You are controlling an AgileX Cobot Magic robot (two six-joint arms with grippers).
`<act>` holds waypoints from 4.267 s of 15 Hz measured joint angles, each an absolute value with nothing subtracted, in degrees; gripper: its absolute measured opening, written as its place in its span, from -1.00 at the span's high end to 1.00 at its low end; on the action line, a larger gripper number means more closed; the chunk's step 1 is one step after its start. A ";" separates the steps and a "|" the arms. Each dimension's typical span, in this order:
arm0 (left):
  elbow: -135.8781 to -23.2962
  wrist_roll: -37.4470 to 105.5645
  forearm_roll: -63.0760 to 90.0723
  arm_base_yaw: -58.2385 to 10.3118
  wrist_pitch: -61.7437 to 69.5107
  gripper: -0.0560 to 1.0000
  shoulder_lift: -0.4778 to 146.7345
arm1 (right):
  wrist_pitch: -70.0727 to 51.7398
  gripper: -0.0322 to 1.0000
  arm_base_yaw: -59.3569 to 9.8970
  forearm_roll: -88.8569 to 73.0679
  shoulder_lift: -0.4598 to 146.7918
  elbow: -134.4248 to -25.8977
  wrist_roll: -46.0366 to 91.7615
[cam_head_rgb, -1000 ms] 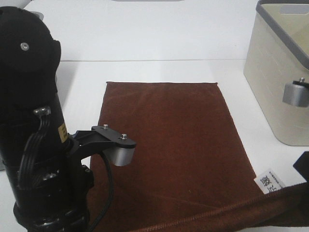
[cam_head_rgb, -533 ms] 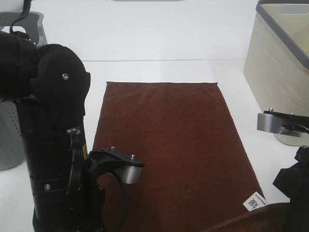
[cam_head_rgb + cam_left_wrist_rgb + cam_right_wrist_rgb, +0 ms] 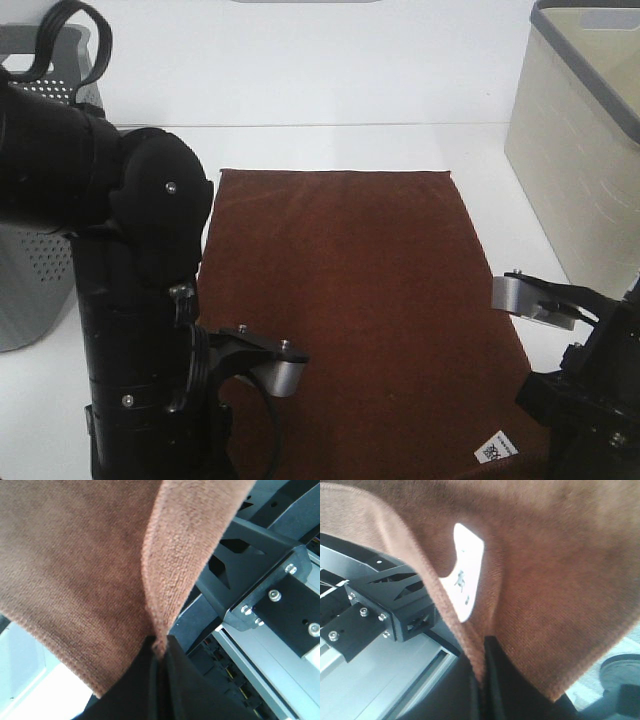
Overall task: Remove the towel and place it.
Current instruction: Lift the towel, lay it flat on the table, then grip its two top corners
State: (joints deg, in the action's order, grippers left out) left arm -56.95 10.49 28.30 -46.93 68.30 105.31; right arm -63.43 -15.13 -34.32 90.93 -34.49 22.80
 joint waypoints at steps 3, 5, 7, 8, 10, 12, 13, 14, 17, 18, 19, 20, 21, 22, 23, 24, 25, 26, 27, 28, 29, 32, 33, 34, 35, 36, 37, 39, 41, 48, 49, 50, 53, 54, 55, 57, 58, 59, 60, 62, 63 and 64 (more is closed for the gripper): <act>-60.28 10.49 28.82 -46.93 68.30 0.89 107.77 | -61.31 0.92 -15.13 -36.67 91.62 -33.98 23.55; -61.48 10.49 28.88 -46.93 68.81 0.89 110.24 | -60.45 0.92 -15.13 -38.50 92.48 -33.06 24.35; -61.48 10.49 28.82 -46.93 68.98 0.89 111.61 | -60.28 0.92 -15.13 -40.28 92.59 -31.91 25.73; -61.65 10.49 28.88 -46.93 68.98 0.89 111.67 | -60.22 0.90 -15.13 -40.51 92.59 -31.86 25.95; -61.71 10.49 30.08 -47.21 69.10 0.89 111.67 | -60.22 0.79 -15.13 -40.85 92.59 -31.86 26.30; -61.94 10.49 31.51 -47.84 69.16 0.73 111.67 | -60.45 0.59 -15.13 -41.31 92.59 -31.86 26.36; -61.94 10.54 32.89 -48.24 69.16 0.59 111.67 | -60.50 0.45 -15.13 -41.37 92.59 -31.86 26.41; -61.94 10.54 34.26 -48.24 69.16 0.29 111.67 | -60.50 0.14 -15.13 -41.42 92.59 -31.86 26.41; -61.94 10.49 35.81 -48.41 69.16 -0.43 111.67 | -60.68 -0.44 -15.13 -41.48 92.59 -31.86 26.36; -61.94 10.49 36.50 -48.53 69.16 -0.59 111.67 | -60.73 -0.51 -15.13 -41.48 92.59 -31.86 26.36; -61.99 10.49 37.01 -48.53 69.16 -0.66 111.67 | -61.02 -0.54 -15.13 -41.48 92.59 -31.86 26.36; -62.05 10.49 37.47 -48.53 69.16 -0.69 111.27 | -61.65 -0.56 -15.13 -41.48 92.30 -31.86 26.36; -62.51 10.49 37.82 -48.53 69.21 -0.70 110.41 | -62.05 -0.56 -15.13 -41.42 91.56 -31.86 26.36; -62.80 10.31 37.87 -48.93 69.16 -0.70 109.38 | -62.34 -0.56 -15.13 -41.37 90.18 -32.03 26.30; -62.97 9.63 37.07 -49.96 69.16 -0.70 108.63 | -62.51 -0.56 -15.13 -41.25 88.24 -32.26 26.07; -62.97 8.48 35.29 -52.08 69.16 -0.70 108.40 | -62.57 -0.56 -15.13 -41.20 86.12 -32.37 25.44; -62.97 6.93 33.35 -54.26 69.16 -0.70 108.40 | -62.85 -0.56 -15.13 -41.20 84.22 -32.43 24.98; -62.97 5.39 31.68 -56.21 69.21 -0.70 108.23 | -63.43 -0.56 -15.13 -41.20 82.45 -32.43 24.41; -63.03 3.55 29.79 -57.64 69.21 -0.70 107.54 | -63.88 -0.56 -15.13 -41.20 80.39 -32.43 23.78; -63.14 1.60 27.56 -58.56 69.27 -0.70 106.68 | -64.06 -0.56 -15.13 -41.14 78.61 -32.43 23.49; -63.66 -0.57 24.47 -59.47 69.27 -0.70 105.83 | -64.23 -0.56 -15.13 -41.14 76.78 -32.43 23.15; -66.06 -7.79 15.13 -63.54 69.21 -0.70 105.14 | -65.26 -0.56 -15.13 -40.91 72.08 -32.43 22.06; -66.52 -9.45 13.29 -64.86 69.10 -0.70 105.14 | -65.26 -0.56 -15.13 -40.79 70.30 -32.43 21.77; -66.58 -10.66 12.43 -66.35 68.98 -0.70 105.14 | -65.32 -0.56 -15.13 -40.28 68.87 -32.43 21.54; -66.58 -11.46 11.63 -68.01 68.87 -0.70 105.08 | -65.37 -0.56 -15.13 -39.53 67.27 -32.43 20.68; -66.69 -13.29 10.08 -70.02 68.58 -0.70 104.91 | -65.49 -0.56 -15.13 -39.02 65.78 -32.43 20.28; -67.09 -16.21 7.39 -72.36 68.47 -0.70 104.51 | -65.66 -0.56 -15.13 -38.45 64.40 -32.43 19.65; -68.01 -23.61 0.63 -76.49 68.18 -0.70 102.39 | -65.89 -0.56 -15.13 -38.16 62.05 -32.43 19.31; -68.12 -31.11 -5.16 -79.53 67.15 -0.70 99.29 | -66.75 -0.56 -15.13 -38.10 59.76 -32.43 19.31; -68.18 -40.05 -7.22 -80.90 65.49 -0.70 95.57 | -68.53 -0.56 -15.13 -38.10 54.32 -32.43 19.31; -68.18 -40.05 -7.28 -80.90 65.55 -0.70 95.57 | -68.64 -0.56 -15.13 -38.10 54.32 -32.43 19.14; -68.18 -40.05 -8.02 -80.67 66.18 -0.70 95.57 | -68.58 -0.56 -15.13 -38.10 54.32 -32.43 18.62; -68.18 -36.50 -6.70 -73.68 68.41 -0.70 95.57 | -67.84 -0.56 -15.13 -35.07 54.49 -35.70 15.70; -68.18 -32.83 -5.21 -70.24 68.58 -0.70 95.57 | -67.32 -0.56 -15.13 -32.66 55.06 -37.87 14.27; -68.18 -28.71 -3.67 -66.69 68.24 -0.70 95.57 | -66.58 -0.56 -15.13 -30.14 56.21 -40.34 12.89; -68.18 -22.17 0.00 -58.73 66.69 -0.70 95.57 | -66.29 -0.56 -15.01 -26.64 60.45 -44.63 11.23; -68.18 -18.74 1.38 -54.37 65.60 -0.70 95.57 | -65.72 -0.56 -15.01 -26.07 63.20 -46.93 11.12; -68.18 -14.95 3.27 -49.39 64.06 -0.70 95.57 | -64.80 -0.56 -15.01 -26.01 66.58 -49.33 10.83; -68.18 -11.40 5.67 -44.81 62.51 -0.70 95.57 | -63.94 -0.56 -15.01 -25.90 69.90 -51.80 10.71; -68.18 -3.84 11.97 -35.18 59.59 -0.70 95.57 | -63.43 -0.56 -15.01 -25.90 76.43 -57.01 10.71; -68.18 0.00 15.13 -30.94 57.58 -0.70 95.57 | -63.94 -0.56 -15.01 -25.55 80.84 -61.59 10.89; -68.18 1.66 16.90 -28.76 56.49 -0.70 95.57 | -64.57 -0.56 -15.01 -24.58 85.37 -66.06 11.23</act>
